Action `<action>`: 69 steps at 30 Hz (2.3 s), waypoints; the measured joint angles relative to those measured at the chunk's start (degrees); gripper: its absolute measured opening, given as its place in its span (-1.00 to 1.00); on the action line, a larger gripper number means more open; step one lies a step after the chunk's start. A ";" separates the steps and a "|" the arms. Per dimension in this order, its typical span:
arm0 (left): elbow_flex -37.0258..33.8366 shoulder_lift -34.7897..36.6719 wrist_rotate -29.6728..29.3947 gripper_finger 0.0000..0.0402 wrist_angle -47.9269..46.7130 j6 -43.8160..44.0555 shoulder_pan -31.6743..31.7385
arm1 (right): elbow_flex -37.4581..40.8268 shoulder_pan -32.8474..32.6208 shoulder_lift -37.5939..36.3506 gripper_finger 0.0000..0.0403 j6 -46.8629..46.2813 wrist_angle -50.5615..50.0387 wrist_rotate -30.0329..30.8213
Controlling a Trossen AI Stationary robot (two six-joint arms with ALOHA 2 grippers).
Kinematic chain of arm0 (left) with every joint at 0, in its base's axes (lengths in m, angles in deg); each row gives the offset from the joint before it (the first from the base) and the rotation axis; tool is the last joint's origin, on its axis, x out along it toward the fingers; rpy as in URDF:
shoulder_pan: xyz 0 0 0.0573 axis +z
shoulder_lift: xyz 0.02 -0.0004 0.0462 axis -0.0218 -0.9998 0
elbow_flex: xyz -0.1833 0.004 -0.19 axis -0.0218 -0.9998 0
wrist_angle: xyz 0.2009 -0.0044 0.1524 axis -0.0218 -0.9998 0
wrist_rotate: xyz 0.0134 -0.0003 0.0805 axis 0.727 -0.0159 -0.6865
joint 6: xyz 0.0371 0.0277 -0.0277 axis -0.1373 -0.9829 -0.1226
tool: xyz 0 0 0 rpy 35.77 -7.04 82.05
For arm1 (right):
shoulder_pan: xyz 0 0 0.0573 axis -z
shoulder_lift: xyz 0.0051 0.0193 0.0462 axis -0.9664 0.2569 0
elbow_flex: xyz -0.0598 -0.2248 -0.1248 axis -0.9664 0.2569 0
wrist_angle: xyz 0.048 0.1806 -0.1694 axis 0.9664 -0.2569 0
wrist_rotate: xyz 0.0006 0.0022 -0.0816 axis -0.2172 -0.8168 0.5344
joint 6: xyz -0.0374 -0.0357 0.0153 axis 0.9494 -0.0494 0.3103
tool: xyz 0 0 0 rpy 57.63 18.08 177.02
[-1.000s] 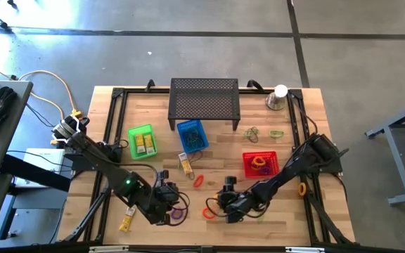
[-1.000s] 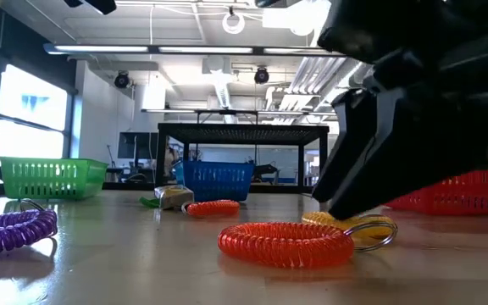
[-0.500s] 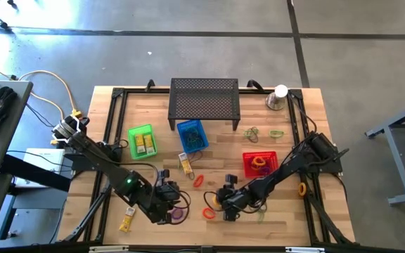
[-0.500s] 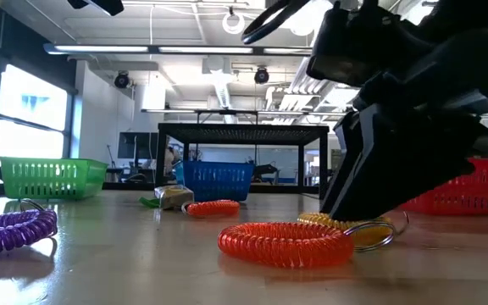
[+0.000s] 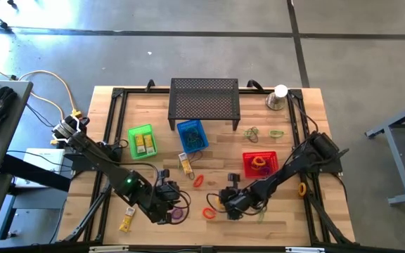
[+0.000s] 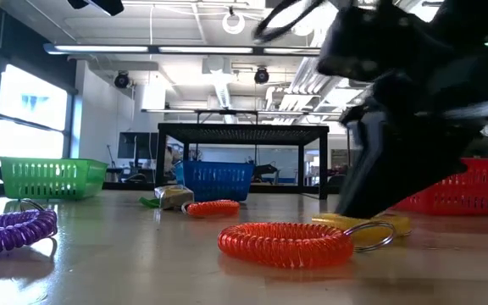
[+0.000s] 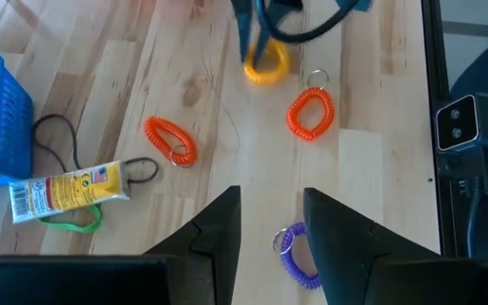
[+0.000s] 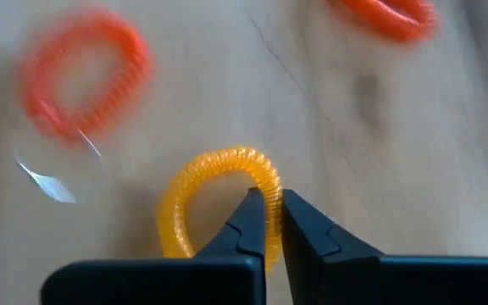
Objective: Pick & Place Office Desk Supplies
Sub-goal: Put the orange spring keychain into the red basket, then put the green rubber band into the blue basket
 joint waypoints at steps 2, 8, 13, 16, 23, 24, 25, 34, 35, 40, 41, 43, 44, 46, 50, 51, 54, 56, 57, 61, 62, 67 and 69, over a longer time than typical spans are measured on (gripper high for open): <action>0.00 0.01 -0.94 -0.39 0.03 -0.05 0.00 | -1.15 -0.68 -0.21 -0.96 0.31 -2.11 1.11; -0.09 -0.01 -2.42 -0.39 0.22 -0.08 0.00 | -5.33 -4.39 -4.10 -0.97 -1.86 -11.64 8.03; -0.09 -0.02 -2.46 -0.39 0.38 -0.07 0.00 | -8.45 -7.89 -8.51 -0.97 -6.01 -23.40 15.18; -0.09 -0.02 -2.46 -0.39 0.39 -0.04 0.00 | -8.86 -9.40 -11.47 -0.97 -13.14 -33.62 17.94; -0.09 -0.05 -2.46 -0.39 0.42 0.02 0.00 | -8.95 -11.60 -16.52 -0.97 -37.99 -58.90 21.97; -0.09 -0.05 -2.46 -0.39 0.42 0.03 0.00 | -8.93 -11.65 -16.67 -0.97 -41.94 -62.47 21.75; -0.09 -0.05 -2.49 -0.39 0.43 0.04 0.00 | -8.93 -11.65 -16.71 -0.97 -45.74 -66.11 21.14; -0.09 -0.05 -2.85 -0.39 0.42 0.03 0.00 | -0.28 -9.73 -16.71 -0.97 -57.85 -72.55 10.30; -0.09 -0.05 -2.85 -0.39 0.42 0.02 0.00 | 1.23 -9.30 -16.71 -0.97 -57.81 -70.99 9.71; -0.09 -0.05 -2.85 -0.39 0.43 0.02 0.00 | 5.42 -7.21 -16.71 -0.97 -57.35 -66.26 9.40; -0.09 -0.03 -2.85 -0.39 0.43 0.02 0.00 | 5.83 -6.94 -16.71 -0.97 -57.41 -66.32 9.31; -0.09 -0.04 -2.85 -0.39 0.42 0.01 0.00 | 6.32 -6.12 -16.71 -0.94 -57.31 -66.27 8.22; -0.09 -0.05 -2.85 -0.39 0.42 -0.14 0.00 | 6.59 -5.69 -16.71 -0.91 -57.28 -66.24 7.81; -0.09 -0.04 -2.85 -0.39 0.44 -0.85 0.00 | 6.85 -5.13 -16.71 -0.86 -57.31 -66.30 7.79; -0.09 -0.05 -2.85 -0.39 0.44 -1.22 0.00 | 7.04 -4.55 -16.71 -0.76 -57.90 -66.13 8.07; -0.09 -0.05 -2.87 -0.39 0.44 -1.22 0.00 | 7.04 -4.35 -16.71 -0.73 -58.44 -65.85 8.08; -0.09 -0.03 -2.85 -0.39 0.44 -1.22 0.00 | 7.04 -4.13 -16.71 -0.61 -59.11 -65.64 7.92; -0.09 -0.05 -2.85 -0.39 0.44 -1.22 0.00 | 7.04 -4.20 -16.71 -0.50 -59.32 -65.58 7.93; -0.09 -0.03 -2.85 -0.39 0.44 -1.22 0.00 | 7.04 -4.21 -16.71 -0.44 -59.42 -65.51 7.99; -0.09 -0.05 -2.85 -0.39 0.44 -1.22 0.00 | 6.97 -4.22 -16.71 -0.20 -59.04 -67.42 9.79; -0.09 -0.05 -2.85 -0.39 0.46 -1.22 0.00 | 6.80 -4.22 -16.71 -0.15 -59.34 -68.71 10.89; -0.09 -0.04 -2.85 -0.39 0.45 -1.25 0.00 | 2.93 -5.33 -16.71 -0.06 -61.51 -74.71 13.38; -0.09 -0.03 -2.85 -0.39 0.44 -1.25 0.00 | 0.33 -6.19 -16.71 -0.08 -59.98 -76.04 12.79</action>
